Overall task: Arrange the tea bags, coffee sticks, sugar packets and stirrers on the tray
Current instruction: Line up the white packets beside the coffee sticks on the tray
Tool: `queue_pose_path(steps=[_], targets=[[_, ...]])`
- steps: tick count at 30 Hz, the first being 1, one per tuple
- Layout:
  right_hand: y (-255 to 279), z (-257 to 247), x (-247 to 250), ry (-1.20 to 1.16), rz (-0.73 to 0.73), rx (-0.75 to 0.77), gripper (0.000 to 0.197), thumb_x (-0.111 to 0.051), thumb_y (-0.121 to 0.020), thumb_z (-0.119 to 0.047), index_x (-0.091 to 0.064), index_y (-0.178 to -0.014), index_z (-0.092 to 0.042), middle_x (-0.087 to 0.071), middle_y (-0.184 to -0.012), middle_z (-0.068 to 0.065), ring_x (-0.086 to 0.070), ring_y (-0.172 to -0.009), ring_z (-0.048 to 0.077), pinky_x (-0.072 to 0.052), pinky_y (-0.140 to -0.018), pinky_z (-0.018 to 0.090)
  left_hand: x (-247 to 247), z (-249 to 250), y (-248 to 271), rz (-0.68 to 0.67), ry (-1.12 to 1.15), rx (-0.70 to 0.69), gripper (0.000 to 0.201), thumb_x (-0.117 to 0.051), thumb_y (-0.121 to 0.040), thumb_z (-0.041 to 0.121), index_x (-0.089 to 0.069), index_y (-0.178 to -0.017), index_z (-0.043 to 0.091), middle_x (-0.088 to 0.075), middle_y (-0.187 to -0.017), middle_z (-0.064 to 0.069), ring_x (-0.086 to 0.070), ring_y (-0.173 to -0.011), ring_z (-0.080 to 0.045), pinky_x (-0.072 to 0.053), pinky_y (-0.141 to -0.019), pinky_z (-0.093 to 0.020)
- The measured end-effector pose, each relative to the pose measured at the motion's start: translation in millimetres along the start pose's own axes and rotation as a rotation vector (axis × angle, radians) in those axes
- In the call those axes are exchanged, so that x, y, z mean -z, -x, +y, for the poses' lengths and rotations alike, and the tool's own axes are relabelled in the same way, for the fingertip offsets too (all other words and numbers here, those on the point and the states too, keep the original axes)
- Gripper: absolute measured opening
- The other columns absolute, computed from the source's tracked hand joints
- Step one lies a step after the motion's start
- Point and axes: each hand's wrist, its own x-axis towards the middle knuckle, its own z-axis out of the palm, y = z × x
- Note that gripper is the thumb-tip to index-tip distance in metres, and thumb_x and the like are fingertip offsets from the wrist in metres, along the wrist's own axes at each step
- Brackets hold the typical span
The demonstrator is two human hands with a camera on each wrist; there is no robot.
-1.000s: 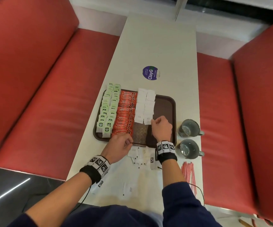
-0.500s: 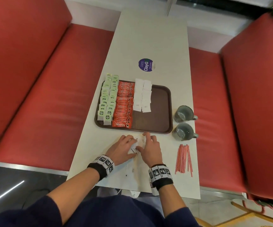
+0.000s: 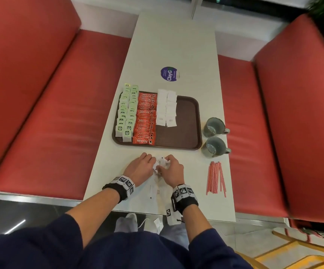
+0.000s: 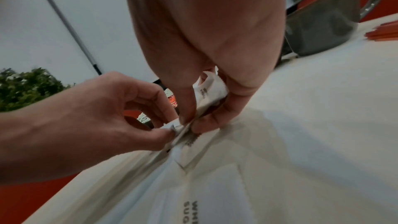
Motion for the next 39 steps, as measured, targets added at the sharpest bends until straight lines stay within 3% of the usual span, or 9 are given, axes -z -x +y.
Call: queue_pose_path(steps=[6, 11, 14, 18, 23, 26, 30, 33, 39], targets=[[2, -12, 4, -0.336, -0.048, -0.031, 0.029, -0.078, -0.098, -0.037, -0.063, -0.112, -0.017, -0.081, -0.101, 0.008, -0.082, -0.077, 0.024, -0.068, -0.085, 0.047, 5, -8, -1, 0.132, 0.038, -0.032, 0.022, -0.084, -0.082, 0.013, -0.072, -0.100, 0.009, -0.069, -0.093, -0.006, -0.065, -0.091, -0.029, -0.061, -0.071, -0.041], [-8, -11, -2, -0.298, 0.022, -0.077, 0.025, -0.084, -0.090, -0.028, -0.065, -0.104, -0.019, -0.081, -0.091, 0.003, -0.081, -0.073, 0.021, -0.068, -0.083, 0.049, 8, 1, 1, 0.156, 0.155, -0.034, 0.023, -0.090, -0.083, 0.009, -0.072, -0.098, 0.009, -0.068, -0.097, -0.005, -0.064, -0.088, -0.026, -0.062, -0.072, -0.042], [-6, -13, -1, -0.347, 0.020, -0.096, 0.023, -0.085, -0.089, -0.024, -0.067, -0.103, -0.019, -0.081, -0.092, 0.003, -0.081, -0.076, 0.021, -0.068, -0.084, 0.049, 15, -1, 4, 0.139, 0.323, 0.079, 0.023, -0.086, -0.091, 0.023, -0.069, -0.100, 0.012, -0.065, -0.104, -0.002, -0.060, -0.097, -0.024, -0.059, -0.080, -0.044], [-3, -20, 18, -0.537, 0.015, -0.111, 0.018, -0.083, -0.094, -0.013, -0.068, -0.105, -0.012, -0.080, -0.102, 0.011, -0.080, -0.081, 0.022, -0.068, -0.076, 0.040, 40, 0, 8, 0.219, 0.669, 0.307, 0.053, -0.086, -0.088, 0.050, -0.057, -0.126, 0.026, -0.054, -0.128, 0.010, -0.052, -0.117, -0.006, -0.045, -0.099, -0.019], [7, -55, 40, -0.592, -0.150, 0.038, 0.022, -0.082, -0.097, -0.011, -0.064, -0.109, -0.006, -0.077, -0.107, 0.017, -0.079, -0.082, 0.024, -0.067, -0.074, 0.039, 73, 2, -10, 0.093, 1.252, 0.570, 0.065, -0.069, -0.089, 0.075, -0.048, -0.142, 0.045, -0.060, -0.142, 0.010, -0.063, -0.127, -0.010, -0.058, -0.105, -0.042], [12, -77, 38, -0.371, -0.093, 0.096, 0.020, -0.078, -0.099, -0.016, -0.060, -0.106, -0.014, -0.076, -0.104, 0.013, -0.080, -0.075, 0.028, -0.066, -0.066, 0.031, 80, 7, -21, 0.103, 1.352, 0.567, 0.039, -0.070, -0.099, 0.058, -0.062, -0.132, 0.038, -0.063, -0.135, -0.001, -0.067, -0.122, -0.024, -0.066, -0.085, -0.054], [14, -85, 34, -0.149, -0.095, 0.163, 0.027, -0.076, -0.102, -0.022, -0.055, -0.119, -0.017, -0.047, -0.124, 0.008, -0.071, -0.092, 0.026, -0.057, -0.061, 0.014, 76, 8, -22, 0.150, 1.409, 0.618, 0.020, -0.075, -0.102, 0.041, -0.068, -0.115, 0.027, -0.073, -0.118, -0.007, -0.074, -0.099, -0.030, -0.061, -0.065, -0.045], [20, -88, 36, -0.221, -0.215, 0.171, 0.034, -0.076, -0.104, -0.024, -0.051, -0.125, -0.017, -0.048, -0.130, 0.005, -0.080, -0.082, 0.027, -0.066, -0.073, 0.028, 71, 2, -15, 0.198, 1.332, 0.652, 0.014, -0.073, -0.103, 0.040, -0.069, -0.109, 0.028, -0.074, -0.116, -0.005, -0.072, -0.107, -0.032, -0.057, -0.066, -0.043], [26, -81, 41, -0.614, -0.089, 0.014, 0.028, -0.078, -0.101, -0.008, -0.060, -0.121, -0.012, -0.075, -0.108, 0.011, -0.081, -0.082, 0.022, -0.067, -0.090, 0.052, 82, -2, -9, 0.304, 1.364, 0.740, 0.014, -0.073, -0.104, 0.023, -0.065, -0.112, 0.014, -0.075, -0.106, -0.008, -0.070, -0.074, -0.022, -0.047, -0.045, -0.030]])
